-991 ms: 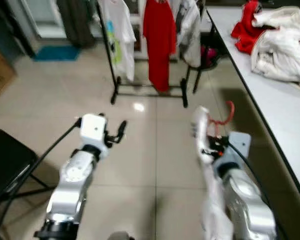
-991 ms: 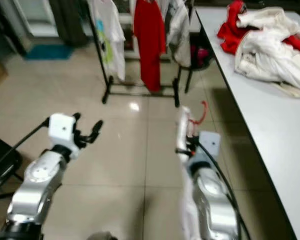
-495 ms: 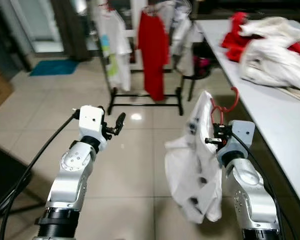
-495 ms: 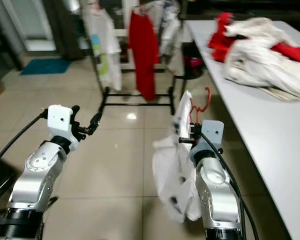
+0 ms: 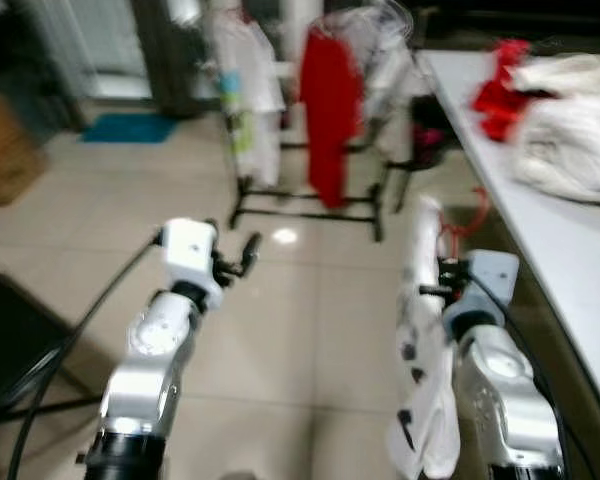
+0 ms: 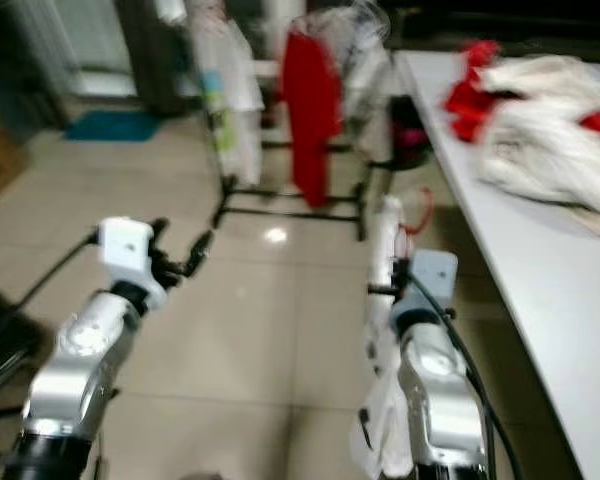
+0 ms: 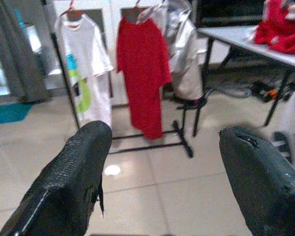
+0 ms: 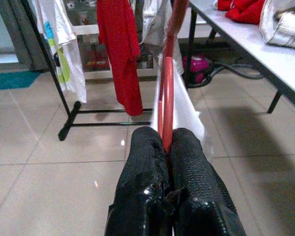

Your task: Hang hanger

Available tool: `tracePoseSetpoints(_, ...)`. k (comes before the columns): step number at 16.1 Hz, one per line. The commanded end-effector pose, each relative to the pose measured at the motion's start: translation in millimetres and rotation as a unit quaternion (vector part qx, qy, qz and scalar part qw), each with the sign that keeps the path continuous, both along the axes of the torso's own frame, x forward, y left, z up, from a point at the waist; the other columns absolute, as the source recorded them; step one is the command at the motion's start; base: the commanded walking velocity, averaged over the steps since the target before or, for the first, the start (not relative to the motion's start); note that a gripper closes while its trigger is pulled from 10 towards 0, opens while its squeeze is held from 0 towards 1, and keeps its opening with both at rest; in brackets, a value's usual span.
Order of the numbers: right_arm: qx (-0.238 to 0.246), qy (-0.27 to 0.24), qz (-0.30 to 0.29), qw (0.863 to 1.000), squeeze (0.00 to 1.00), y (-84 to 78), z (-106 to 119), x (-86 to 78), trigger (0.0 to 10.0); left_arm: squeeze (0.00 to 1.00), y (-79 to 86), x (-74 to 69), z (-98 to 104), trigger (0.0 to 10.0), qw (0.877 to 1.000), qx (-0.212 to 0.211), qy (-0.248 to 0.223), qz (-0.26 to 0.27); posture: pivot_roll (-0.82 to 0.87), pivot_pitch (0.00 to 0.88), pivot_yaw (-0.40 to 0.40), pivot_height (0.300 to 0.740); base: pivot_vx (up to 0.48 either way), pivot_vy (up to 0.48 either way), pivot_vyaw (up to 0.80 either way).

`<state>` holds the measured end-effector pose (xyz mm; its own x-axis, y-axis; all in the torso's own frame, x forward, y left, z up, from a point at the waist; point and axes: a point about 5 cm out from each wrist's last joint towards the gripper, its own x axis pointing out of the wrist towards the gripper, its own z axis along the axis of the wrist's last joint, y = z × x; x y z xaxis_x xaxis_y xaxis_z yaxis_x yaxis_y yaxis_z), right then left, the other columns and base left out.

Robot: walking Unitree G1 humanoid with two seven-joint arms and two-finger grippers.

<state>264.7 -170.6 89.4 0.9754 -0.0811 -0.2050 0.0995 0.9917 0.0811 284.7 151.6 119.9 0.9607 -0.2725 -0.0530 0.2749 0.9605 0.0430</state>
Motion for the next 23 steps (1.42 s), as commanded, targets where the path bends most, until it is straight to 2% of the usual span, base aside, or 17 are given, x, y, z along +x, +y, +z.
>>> tracePoseSetpoints(1, 0.012, -0.034, 0.023, 0.999, 0.0, 14.4, 13, 5.6, 10.0, 0.0, 6.3, 0.7, 6, 10.0, 1.0, 0.01, -0.006, 0.003, 0.04, 0.028, 0.007, 0.74, 0.341, 0.0, 0.0)
tracePoseSetpoints(5, 0.016, -0.027, 0.021, 0.999, 0.0, 15.3, 12, 3.7, 10.0, 0.0, 3.7, 3.0, 14, 10.0, 1.0, -0.007, -0.015, 0.004, 0.05, 0.059, -0.004, 0.74, 0.334, 0.0, 0.0)
tracePoseSetpoints(13, 0.037, -0.034, -0.009, 0.999, 0.0, 6.6, 13, -0.7, 10.0, 0.0, -3.5, 0.0, 14, 10.0, 1.0, 0.006, -0.011, -0.014, 0.05, 0.052, 0.003, 0.74, 0.336, 0.0, 0.0)
tracePoseSetpoints(17, 0.028, -0.035, 0.002, 0.999, 0.0, 6.0, 14, -1.3, 10.0, 0.0, -8.8, 0.8, 15, 10.0, 1.0, -0.006, -0.01, -0.017, 0.05, 0.044, 0.002, 0.74, 0.338, 0.0, -0.66)
tracePoseSetpoints(23, 0.03, -0.031, 0.024, 0.999, 0.0, 12.2, 13, -1.2, 10.0, 0.0, -5.9, -2.0, 15, 10.0, 1.0, 0.0, -0.011, -0.011, 0.06, 0.054, -0.01, 0.74, 0.337, 0.0, 0.0)
